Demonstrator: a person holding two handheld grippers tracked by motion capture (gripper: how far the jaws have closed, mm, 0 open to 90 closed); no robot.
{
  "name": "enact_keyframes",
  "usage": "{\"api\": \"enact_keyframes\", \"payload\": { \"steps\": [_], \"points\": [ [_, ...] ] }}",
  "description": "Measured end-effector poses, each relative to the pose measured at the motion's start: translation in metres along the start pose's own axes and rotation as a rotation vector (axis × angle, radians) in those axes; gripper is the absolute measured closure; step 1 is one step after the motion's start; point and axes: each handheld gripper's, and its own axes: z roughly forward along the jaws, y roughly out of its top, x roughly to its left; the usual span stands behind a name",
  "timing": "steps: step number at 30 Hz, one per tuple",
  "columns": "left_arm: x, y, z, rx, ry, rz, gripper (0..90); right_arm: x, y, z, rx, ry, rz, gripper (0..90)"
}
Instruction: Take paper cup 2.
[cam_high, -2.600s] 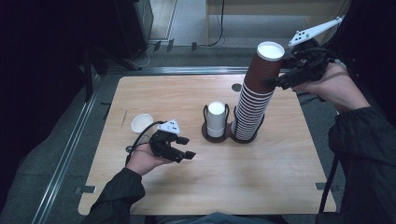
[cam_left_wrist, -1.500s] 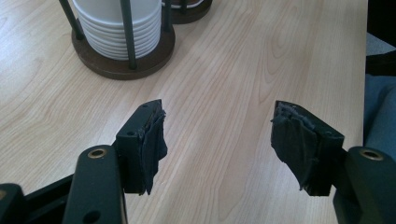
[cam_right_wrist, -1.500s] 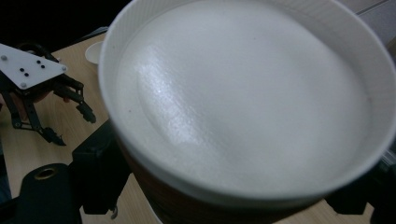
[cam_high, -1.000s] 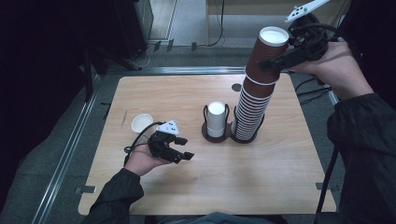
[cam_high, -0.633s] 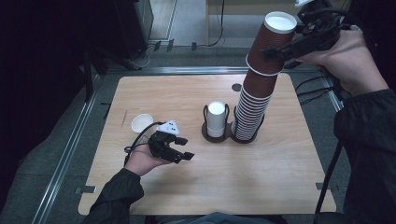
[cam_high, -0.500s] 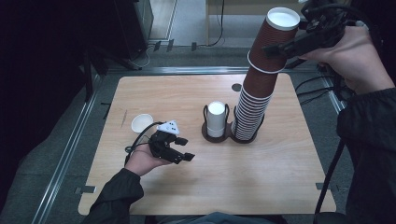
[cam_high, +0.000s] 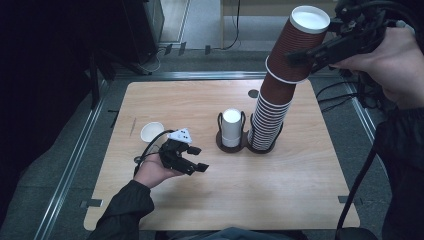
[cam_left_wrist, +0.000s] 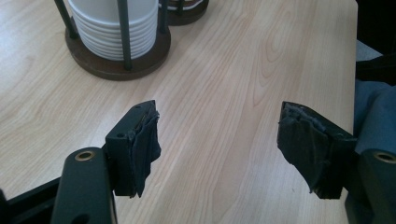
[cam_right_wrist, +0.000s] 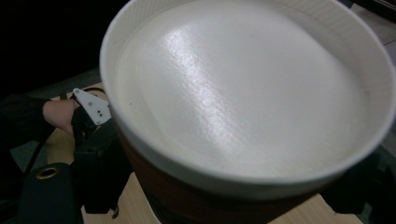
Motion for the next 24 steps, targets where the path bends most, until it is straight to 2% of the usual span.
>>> {"api": "enact_keyframes", "payload": {
  "steps": [9,15,18,24],
  "points": [
    [0.002,0.0,-0.003,-0.015,0.015,-0.012,27.8,0.026,-0.006,-0.003,-0.011,0.055,-0.022,17.2],
    [0.004,0.0,-0.006,-0.029,0.011,-0.027,26.5,0.042,-0.02,0.006,-0.015,0.113,-0.035,17.2],
    [0.004,0.0,-0.007,-0.034,-0.001,-0.017,28.0,0.051,-0.029,0.012,-0.011,0.132,-0.045,17.1],
    [0.003,0.0,-0.007,-0.042,0.002,-0.016,28.2,0.062,-0.041,0.022,-0.012,0.169,-0.057,17.1]
  ]
}}
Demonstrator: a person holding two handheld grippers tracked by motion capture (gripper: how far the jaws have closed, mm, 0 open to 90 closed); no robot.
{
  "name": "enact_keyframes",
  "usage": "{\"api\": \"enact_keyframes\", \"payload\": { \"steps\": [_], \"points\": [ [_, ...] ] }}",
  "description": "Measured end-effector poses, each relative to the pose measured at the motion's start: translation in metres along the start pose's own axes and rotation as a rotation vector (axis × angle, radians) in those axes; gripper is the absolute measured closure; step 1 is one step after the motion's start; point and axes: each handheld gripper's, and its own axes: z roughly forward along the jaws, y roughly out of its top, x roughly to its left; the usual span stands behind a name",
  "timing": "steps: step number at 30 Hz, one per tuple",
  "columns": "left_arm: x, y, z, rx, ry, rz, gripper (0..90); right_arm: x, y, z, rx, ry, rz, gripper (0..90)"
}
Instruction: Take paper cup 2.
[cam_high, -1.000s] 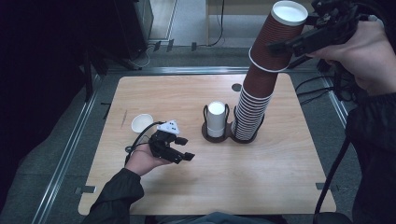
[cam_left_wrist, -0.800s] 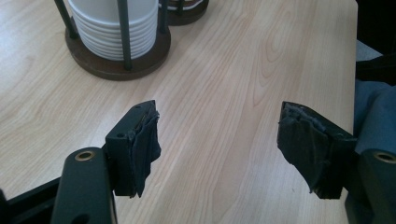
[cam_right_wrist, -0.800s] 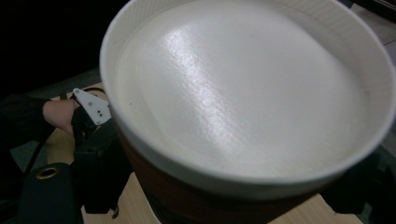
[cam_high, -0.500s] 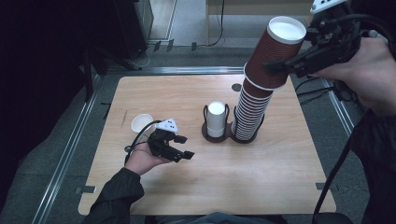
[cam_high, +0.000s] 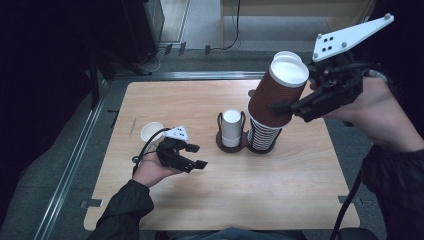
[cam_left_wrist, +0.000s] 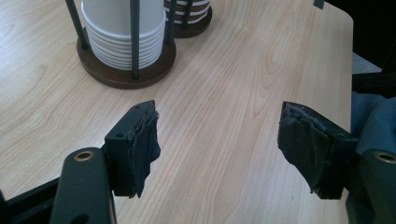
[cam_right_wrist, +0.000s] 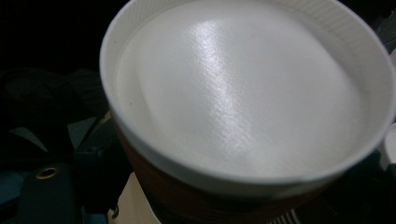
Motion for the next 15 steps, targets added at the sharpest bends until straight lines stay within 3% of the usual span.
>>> {"api": "enact_keyframes", "payload": {
  "steps": [3,7,15],
  "points": [
    [0.0,0.0,0.0,-0.004,-0.003,-0.002,27.8,0.005,-0.006,0.008,0.004,0.02,-0.011,17.1],
    [0.0,0.0,0.0,-0.003,-0.006,0.003,29.9,0.011,-0.015,0.022,0.027,0.02,-0.074,17.1],
    [0.001,-0.001,-0.003,-0.024,-0.009,0.0,31.1,0.014,-0.036,0.05,0.043,0.062,-0.078,17.0]
  ]
}}
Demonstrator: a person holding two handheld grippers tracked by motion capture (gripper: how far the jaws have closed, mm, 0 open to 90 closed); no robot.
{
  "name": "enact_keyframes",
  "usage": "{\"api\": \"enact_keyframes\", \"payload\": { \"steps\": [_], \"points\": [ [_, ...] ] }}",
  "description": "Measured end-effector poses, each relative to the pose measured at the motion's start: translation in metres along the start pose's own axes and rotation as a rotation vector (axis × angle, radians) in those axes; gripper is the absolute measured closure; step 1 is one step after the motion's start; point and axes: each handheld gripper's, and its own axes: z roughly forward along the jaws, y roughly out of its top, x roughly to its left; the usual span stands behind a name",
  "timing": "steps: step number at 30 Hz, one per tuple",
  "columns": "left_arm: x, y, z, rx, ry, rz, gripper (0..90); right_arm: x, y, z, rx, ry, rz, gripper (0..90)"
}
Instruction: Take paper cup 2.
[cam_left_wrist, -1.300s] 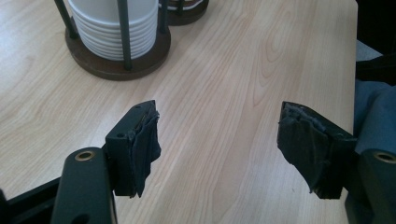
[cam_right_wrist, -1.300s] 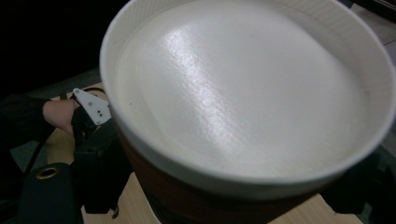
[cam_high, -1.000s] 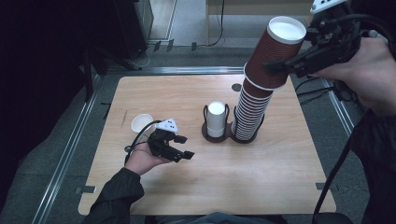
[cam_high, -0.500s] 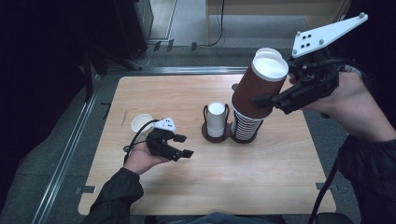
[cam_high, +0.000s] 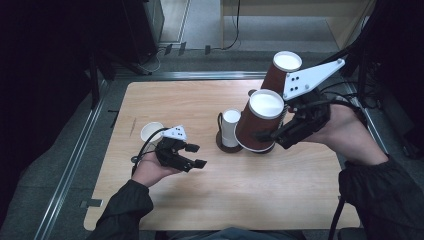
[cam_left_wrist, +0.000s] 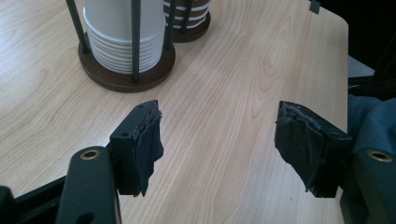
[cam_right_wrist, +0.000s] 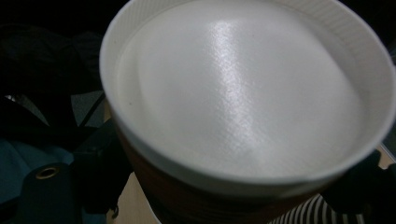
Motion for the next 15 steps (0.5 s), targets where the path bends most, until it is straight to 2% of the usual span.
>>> {"api": "enact_keyframes", "payload": {
  "steps": [2,6,15],
  "points": [
    [0.0,0.0,0.001,-0.004,0.002,-0.003,28.4,0.001,-0.005,0.004,-0.012,0.0,-0.014,17.0],
    [-0.002,0.001,0.001,-0.02,0.023,0.014,24.1,0.002,-0.018,0.016,-0.004,0.007,-0.002,17.1],
    [-0.002,0.0,0.004,-0.003,0.008,0.022,31.7,-0.001,-0.05,0.048,0.008,0.048,0.025,17.1]
  ]
}}
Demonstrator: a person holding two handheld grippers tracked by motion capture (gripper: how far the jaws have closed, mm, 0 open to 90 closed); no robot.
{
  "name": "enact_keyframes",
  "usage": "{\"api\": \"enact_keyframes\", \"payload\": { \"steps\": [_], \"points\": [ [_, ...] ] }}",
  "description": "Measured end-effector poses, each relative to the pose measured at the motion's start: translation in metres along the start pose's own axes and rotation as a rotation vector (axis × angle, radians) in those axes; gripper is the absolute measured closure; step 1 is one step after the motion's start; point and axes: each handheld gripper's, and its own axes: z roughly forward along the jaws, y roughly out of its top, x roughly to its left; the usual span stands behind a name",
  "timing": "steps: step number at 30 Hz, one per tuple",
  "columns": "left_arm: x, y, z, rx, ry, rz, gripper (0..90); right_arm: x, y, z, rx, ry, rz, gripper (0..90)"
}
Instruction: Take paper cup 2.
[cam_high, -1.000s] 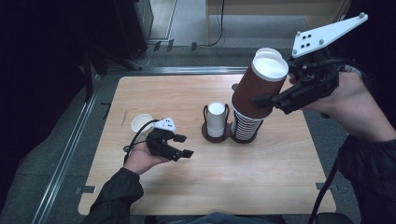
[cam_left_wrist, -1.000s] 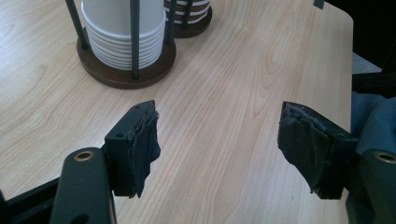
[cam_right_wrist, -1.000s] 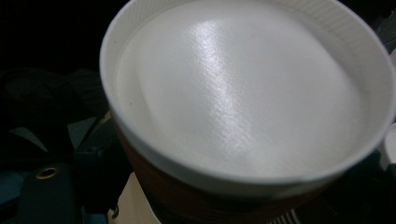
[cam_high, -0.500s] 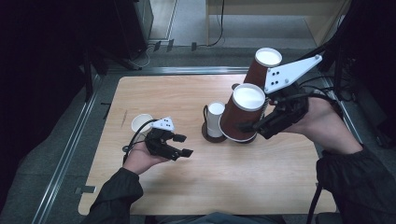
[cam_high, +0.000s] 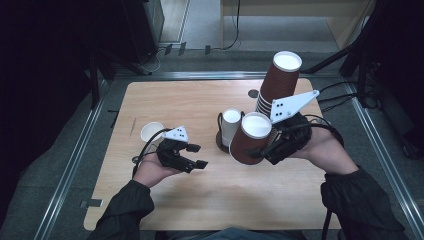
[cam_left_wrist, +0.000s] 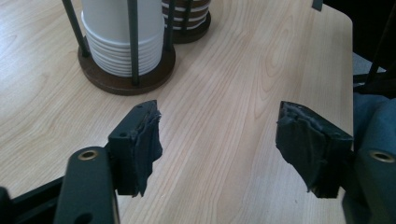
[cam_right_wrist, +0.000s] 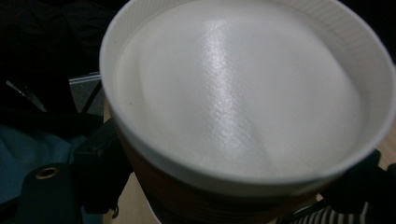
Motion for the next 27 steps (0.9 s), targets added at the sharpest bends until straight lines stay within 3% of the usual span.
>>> {"api": "enact_keyframes", "payload": {
  "steps": [2,10,14,23,27],
  "points": [
    [0.001,0.0,0.001,0.01,-0.007,-0.016,33.6,-0.001,-0.006,0.006,0.002,0.005,0.008,17.1],
    [-0.001,-0.001,0.005,0.017,-0.027,-0.01,33.1,-0.006,-0.03,0.032,0.019,0.036,0.045,17.1],
    [-0.001,-0.002,0.007,0.024,-0.015,-0.007,31.9,-0.008,-0.04,0.044,0.037,0.038,0.058,17.1],
    [-0.001,-0.003,0.01,0.019,-0.015,-0.039,23.9,-0.011,-0.06,0.069,0.059,0.02,0.081,17.1],
    [0.0,-0.004,0.008,-0.009,-0.061,-0.049,13.3,-0.011,-0.067,0.077,0.058,0.026,0.096,17.1]
  ]
}}
